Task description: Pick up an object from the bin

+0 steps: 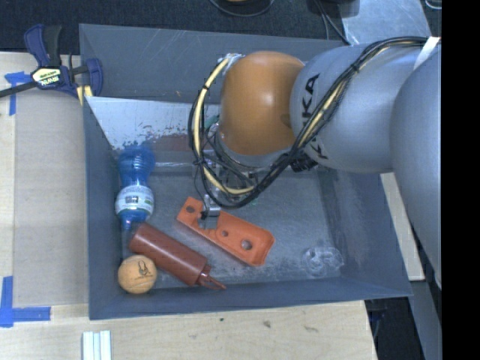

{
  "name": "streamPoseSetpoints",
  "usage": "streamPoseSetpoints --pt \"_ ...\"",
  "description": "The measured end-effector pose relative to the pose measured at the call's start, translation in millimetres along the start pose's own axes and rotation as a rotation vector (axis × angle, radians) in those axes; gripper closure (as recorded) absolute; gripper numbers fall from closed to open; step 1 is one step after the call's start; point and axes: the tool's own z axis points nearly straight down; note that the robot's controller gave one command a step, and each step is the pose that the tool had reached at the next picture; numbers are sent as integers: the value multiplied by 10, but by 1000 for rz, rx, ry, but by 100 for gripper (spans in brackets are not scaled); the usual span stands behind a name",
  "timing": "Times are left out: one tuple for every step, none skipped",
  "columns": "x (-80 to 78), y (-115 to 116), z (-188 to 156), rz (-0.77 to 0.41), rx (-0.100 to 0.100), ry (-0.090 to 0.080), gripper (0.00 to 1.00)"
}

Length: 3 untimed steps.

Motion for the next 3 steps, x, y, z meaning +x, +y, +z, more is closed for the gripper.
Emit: streamPoseSetpoints --pt "-20 -7 -49 3 -2 -8 0" --pt "290 -378 777 70 -1 -6 0" --pt "235 -457 866 102 -3 -12 100"
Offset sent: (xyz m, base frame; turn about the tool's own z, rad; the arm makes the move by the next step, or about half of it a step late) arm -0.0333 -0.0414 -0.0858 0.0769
